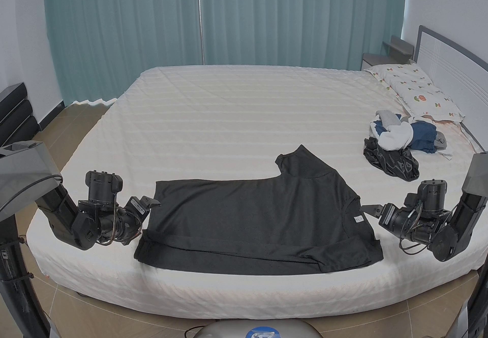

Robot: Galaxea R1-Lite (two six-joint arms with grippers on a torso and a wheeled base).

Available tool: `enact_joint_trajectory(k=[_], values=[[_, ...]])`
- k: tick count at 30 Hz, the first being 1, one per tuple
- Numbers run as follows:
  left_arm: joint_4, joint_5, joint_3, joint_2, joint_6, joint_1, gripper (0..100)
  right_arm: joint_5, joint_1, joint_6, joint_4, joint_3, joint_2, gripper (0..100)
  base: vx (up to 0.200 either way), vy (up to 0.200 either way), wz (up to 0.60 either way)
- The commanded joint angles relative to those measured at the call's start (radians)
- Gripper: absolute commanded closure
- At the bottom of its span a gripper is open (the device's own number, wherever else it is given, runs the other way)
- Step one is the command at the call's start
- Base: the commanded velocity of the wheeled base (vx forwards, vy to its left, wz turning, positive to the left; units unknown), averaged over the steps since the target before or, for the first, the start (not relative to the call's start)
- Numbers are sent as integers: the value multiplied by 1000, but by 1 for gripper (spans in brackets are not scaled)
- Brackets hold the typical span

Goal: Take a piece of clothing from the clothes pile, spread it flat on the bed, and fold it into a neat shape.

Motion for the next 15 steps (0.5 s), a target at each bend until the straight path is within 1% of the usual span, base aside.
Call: enact_joint_trajectory(k=[1,3,5,6,8,9,10,15], values=[[-1,-67,24,-18,-46,1,0,-85,189,102,28,-19,-49,0,0,0,0],[-4,-68,21,-9,-64,6,0,-97,259,145,58,-45,-35,0,0,0,0],[-12,-79,20,-3,-78,12,0,-98,308,167,109,-77,-21,0,0,0,0],[-17,-88,21,0,-81,15,0,-98,324,170,131,-91,-17,0,0,0,0],[-17,-88,21,0,-81,15,0,-98,324,170,131,-91,-17,0,0,0,0],[-24,-102,23,6,-83,18,0,-98,367,178,201,-144,11,0,0,0,0],[-27,-103,23,8,-83,19,0,-100,396,181,241,-178,29,0,0,0,0],[-29,-102,20,15,-79,18,0,-112,470,181,339,-269,74,0,0,0,0]])
